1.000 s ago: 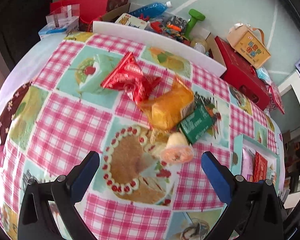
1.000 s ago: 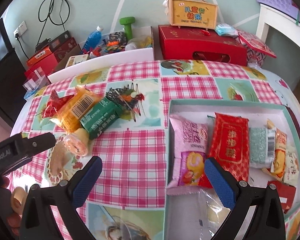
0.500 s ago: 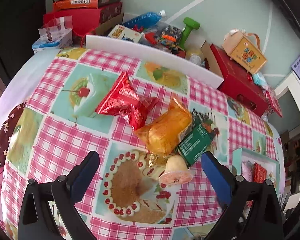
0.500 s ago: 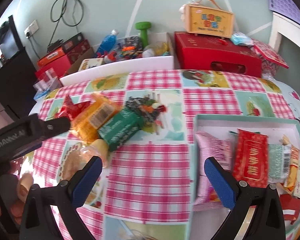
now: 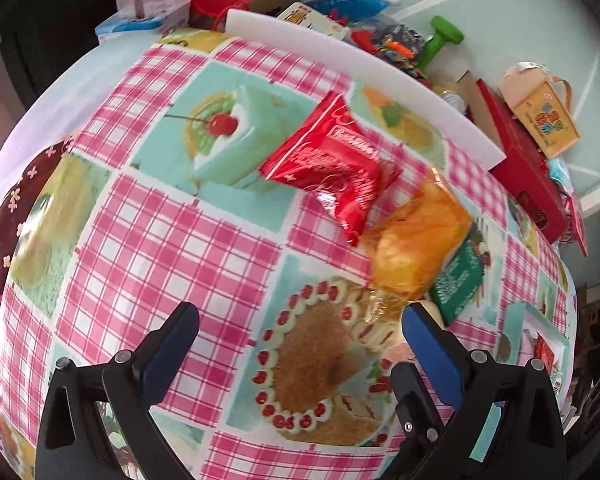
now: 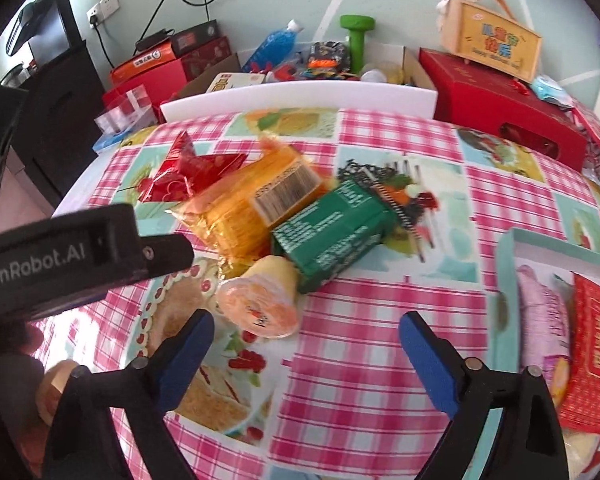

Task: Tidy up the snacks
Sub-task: 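Grasp the orange jelly cup with the right tool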

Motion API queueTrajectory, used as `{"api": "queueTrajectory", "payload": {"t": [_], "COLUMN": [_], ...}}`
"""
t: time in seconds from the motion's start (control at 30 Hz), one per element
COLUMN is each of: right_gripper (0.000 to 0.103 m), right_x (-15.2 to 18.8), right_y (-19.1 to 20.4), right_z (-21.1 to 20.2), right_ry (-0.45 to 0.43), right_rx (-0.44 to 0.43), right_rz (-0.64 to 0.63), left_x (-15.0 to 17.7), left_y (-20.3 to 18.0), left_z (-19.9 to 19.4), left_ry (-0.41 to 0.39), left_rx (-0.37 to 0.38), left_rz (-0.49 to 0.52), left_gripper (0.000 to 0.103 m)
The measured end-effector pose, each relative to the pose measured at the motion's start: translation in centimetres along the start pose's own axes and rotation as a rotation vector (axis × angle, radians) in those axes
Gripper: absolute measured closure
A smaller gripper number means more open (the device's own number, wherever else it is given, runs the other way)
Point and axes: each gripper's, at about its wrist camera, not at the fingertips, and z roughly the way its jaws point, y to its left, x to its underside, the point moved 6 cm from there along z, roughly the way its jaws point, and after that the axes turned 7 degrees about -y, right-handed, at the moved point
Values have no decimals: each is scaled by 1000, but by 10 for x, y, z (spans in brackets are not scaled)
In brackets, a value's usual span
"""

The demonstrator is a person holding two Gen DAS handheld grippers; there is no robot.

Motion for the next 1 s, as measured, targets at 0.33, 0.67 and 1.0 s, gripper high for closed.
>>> {"api": "queueTrajectory", "payload": {"t": [0.33,0.67,1.0], "right_gripper": [23,45,55], "right_x": [-1,-2,-2], "right_y": [12,21,5], "right_z": [17,21,14], "right_ry": [9,-12,-11], "right_rx": [-21,-56,-57], "right_rz": [4,18,47], "left_x": [4,1,-3], "left_y": [21,24,8], "left_z": [1,-5,-9], "left_ry": [8,-1,-14], "left_rx": [-35,-47,-21], "left_rz": [-25,-23,-3], "left_gripper": [2,2,2]}}
